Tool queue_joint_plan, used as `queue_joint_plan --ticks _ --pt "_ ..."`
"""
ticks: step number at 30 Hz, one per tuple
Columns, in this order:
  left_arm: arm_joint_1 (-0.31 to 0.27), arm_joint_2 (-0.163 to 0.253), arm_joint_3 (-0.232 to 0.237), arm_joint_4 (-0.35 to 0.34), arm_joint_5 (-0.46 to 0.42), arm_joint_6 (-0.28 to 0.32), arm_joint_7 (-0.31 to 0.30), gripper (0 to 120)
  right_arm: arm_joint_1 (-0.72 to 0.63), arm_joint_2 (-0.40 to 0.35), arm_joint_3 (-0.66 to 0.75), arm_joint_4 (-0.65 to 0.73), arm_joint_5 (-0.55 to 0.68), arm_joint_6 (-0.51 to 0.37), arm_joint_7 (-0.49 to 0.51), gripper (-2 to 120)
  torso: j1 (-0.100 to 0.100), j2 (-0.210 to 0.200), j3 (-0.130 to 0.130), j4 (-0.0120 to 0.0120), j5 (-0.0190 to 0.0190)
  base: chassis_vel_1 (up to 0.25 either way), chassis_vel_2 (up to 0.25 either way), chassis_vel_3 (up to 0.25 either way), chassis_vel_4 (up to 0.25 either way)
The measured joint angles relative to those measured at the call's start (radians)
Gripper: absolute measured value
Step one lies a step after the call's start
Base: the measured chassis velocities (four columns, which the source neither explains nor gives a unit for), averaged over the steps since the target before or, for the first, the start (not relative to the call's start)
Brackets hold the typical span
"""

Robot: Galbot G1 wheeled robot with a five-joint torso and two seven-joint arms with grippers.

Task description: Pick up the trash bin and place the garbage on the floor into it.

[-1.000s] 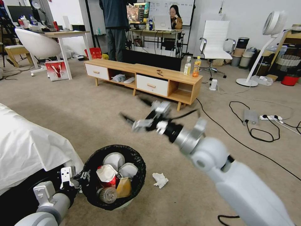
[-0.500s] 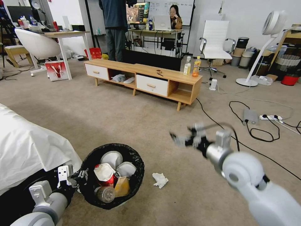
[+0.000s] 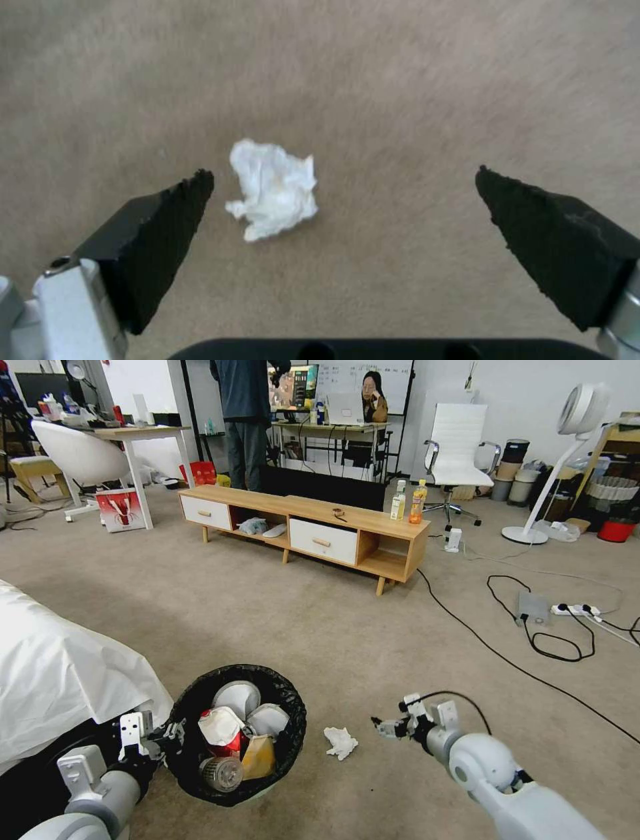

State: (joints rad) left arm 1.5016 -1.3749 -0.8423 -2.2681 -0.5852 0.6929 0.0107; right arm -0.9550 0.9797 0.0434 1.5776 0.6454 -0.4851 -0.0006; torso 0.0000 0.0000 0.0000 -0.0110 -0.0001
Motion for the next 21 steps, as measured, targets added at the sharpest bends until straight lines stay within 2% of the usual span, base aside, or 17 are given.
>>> queue_joint_plan --ticks 1,3,4,6,7,10,11,13,15,21 --pt "0.0 0.0 0.0 0.0 0.0 0.0 0.0 4 0.0 0.0 0.0 0.0 0.0 0.0 0.0 100 0.0 0.0 0.0 0.0 0.0 0.0 0.0 0.0 0.0" --pt "0.0 -0.003 0.003 0.0 0.002 0.0 0.001 4 0.033 0.035 -0.046 -0.125 -0.049 0.107 -0.085 100 0.0 0.0 0.0 -0.0001 0.0 0.0 0.0 0.0 0.0" --pt "0.0 -0.003 0.003 0.0 0.002 0.0 0.001 4 0.033 0.035 -0.046 -0.125 -0.049 0.107 -0.085 100 0.0 0.0 0.0 -0.0001 0.0 0.0 0.0 0.0 0.0" --pt "0.002 -0.006 0.004 -0.003 0.004 0.0 0.001 4 0.081 0.092 -0.1 -0.257 -0.089 0.21 -0.162 100 0.0 0.0 0.0 0.0 -0.0002 0.0 0.0 0.0 0.0" --pt "0.002 -0.006 0.004 -0.003 0.004 0.0 0.001 4 0.081 0.092 -0.1 -0.257 -0.089 0.21 -0.162 100 0.0 0.0 0.0 0.0 -0.0002 0.0 0.0 0.0 0.0" --pt "0.004 -0.011 0.006 -0.009 0.01 -0.001 0.001 4 0.168 0.215 -0.17 -0.455 -0.118 0.325 -0.2 100 0.0 0.0 0.0 0.0004 0.0003 0.0 0.0 0.0 0.0" --pt "0.004 -0.011 0.006 -0.009 0.01 -0.001 0.001 4 0.168 0.215 -0.17 -0.455 -0.118 0.325 -0.2 100 0.0 0.0 0.0 0.0004 0.0003 0.0 0.0 0.0 0.0" --pt "0.008 -0.014 0.006 -0.012 0.013 -0.001 0.001 4 0.221 0.284 -0.196 -0.569 -0.142 0.386 -0.215 100 0.0 0.0 0.0 0.0008 0.0 0.0 0.0 0.0 0.0" --pt "0.009 -0.016 0.006 -0.014 0.014 -0.002 0.002 4 0.246 0.313 -0.202 -0.621 -0.156 0.414 -0.222 100 0.0 0.0 0.0 0.0007 -0.0001 0.0 0.0 0.0 0.0" --pt "0.018 -0.02 0.002 -0.023 0.017 -0.003 0.004 4 0.283 0.367 -0.206 -0.73 -0.187 0.466 -0.23 100 0.0 0.0 0.0 0.0 -0.0002 0.0 0.0 0.0 0.0"
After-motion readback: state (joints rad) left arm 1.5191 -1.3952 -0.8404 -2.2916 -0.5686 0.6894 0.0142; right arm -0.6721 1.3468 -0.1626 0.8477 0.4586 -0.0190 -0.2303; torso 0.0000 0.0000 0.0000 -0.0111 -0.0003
